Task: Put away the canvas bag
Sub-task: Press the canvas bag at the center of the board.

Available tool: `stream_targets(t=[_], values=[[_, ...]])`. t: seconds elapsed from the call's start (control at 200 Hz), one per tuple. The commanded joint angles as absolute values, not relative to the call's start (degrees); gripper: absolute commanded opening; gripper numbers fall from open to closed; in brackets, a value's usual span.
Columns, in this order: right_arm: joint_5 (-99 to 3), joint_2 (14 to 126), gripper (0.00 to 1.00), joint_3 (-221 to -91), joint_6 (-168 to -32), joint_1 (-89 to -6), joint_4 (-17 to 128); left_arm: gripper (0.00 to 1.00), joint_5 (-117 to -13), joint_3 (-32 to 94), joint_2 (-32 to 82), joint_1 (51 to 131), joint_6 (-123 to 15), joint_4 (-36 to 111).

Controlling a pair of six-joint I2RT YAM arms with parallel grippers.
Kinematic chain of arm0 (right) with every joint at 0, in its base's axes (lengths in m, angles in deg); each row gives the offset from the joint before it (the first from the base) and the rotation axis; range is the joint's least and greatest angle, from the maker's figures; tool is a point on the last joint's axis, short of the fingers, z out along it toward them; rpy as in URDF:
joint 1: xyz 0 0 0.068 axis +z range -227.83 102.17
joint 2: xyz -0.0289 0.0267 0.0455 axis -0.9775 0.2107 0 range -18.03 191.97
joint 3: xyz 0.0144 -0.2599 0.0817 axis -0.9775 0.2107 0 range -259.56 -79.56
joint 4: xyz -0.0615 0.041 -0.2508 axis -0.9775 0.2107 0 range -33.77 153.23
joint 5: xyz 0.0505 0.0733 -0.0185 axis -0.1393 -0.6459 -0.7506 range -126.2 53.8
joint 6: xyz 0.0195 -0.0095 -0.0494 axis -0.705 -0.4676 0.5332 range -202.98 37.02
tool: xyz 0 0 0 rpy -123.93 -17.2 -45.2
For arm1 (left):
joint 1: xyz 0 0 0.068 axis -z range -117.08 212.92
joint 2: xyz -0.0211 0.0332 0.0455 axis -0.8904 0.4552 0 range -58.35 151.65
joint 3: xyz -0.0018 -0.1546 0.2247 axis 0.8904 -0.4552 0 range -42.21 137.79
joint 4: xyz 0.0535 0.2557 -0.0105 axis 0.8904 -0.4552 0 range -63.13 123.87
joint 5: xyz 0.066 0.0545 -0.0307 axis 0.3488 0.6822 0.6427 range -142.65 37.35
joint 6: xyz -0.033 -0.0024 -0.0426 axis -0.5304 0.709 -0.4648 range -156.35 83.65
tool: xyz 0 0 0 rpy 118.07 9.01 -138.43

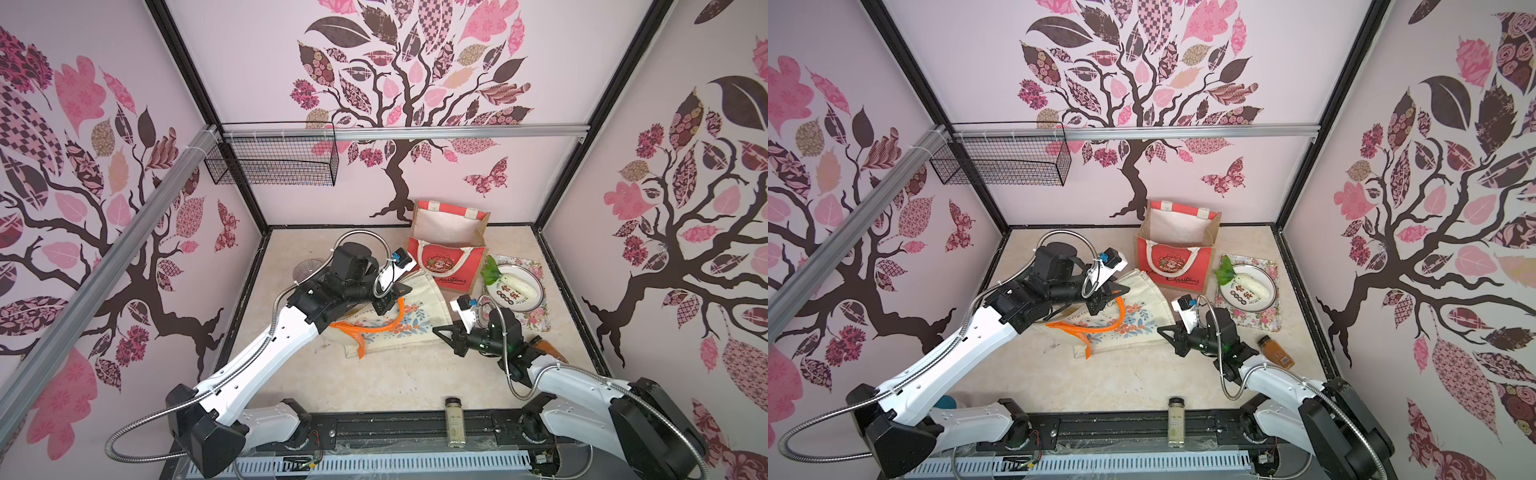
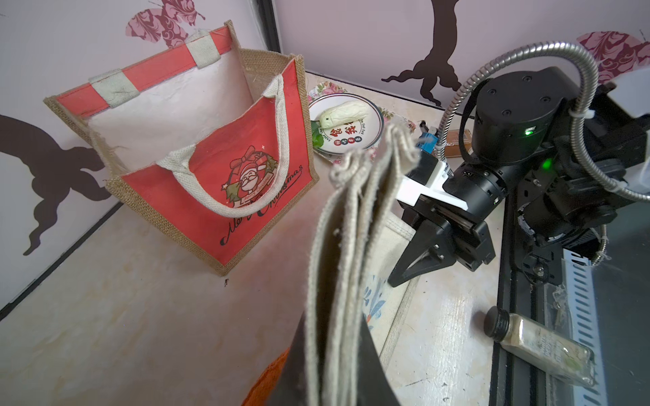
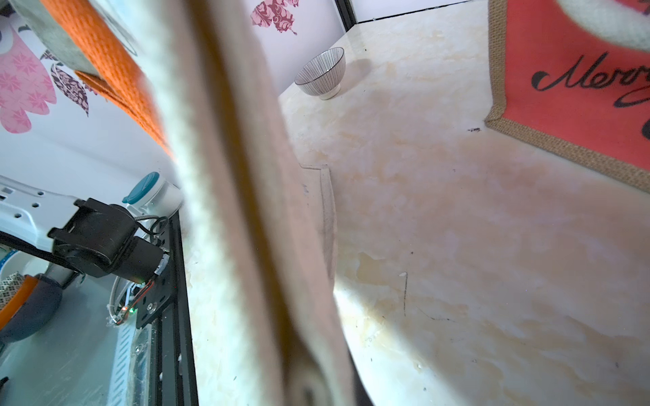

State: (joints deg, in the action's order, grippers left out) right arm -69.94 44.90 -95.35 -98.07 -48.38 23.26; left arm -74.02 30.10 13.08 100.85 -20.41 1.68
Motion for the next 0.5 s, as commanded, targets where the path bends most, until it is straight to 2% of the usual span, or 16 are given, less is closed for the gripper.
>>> stream_targets(t=[0.0, 0.045, 0.165, 0.22, 0.245, 0.37, 0.495], values=[[-71.1, 43.1, 0.01, -96.3, -100.2, -48.1, 21.3, 0.00, -72.3, 29.6, 12.9, 101.4, -20.3, 5.1], [-71.5, 42.7, 0.01, -96.5, -100.7, -48.0, 22.5, 0.00, -71.1, 29.1, 12.6, 101.5, -20.6, 6.1], [-74.1, 41.4, 0.01, -96.6, -102.5, -46.9, 24.6, 0.09, -67.7, 26.9, 11.1, 101.7, -22.5, 10.3], [-74.9, 40.7, 0.00, -96.6, -103.8, -45.7, 25.2, 0.21, -65.5, 25.7, 10.3, 102.0, -23.9, 12.8], [-75.0, 40.4, 0.00, -96.5, -104.4, -45.1, 25.4, 0.23, -64.6, 25.2, 9.9, 102.2, -24.6, 13.9], [-75.6, 38.4, 0.00, -96.4, -107.9, -41.2, 24.7, 0.23, -62.4, 25.1, 9.5, 102.3, -26.1, 15.4], [-76.5, 37.0, 0.00, -92.4, -116.0, -40.9, 13.3, 0.22, -62.2, 26.8, 10.5, 102.7, -27.1, 14.4]])
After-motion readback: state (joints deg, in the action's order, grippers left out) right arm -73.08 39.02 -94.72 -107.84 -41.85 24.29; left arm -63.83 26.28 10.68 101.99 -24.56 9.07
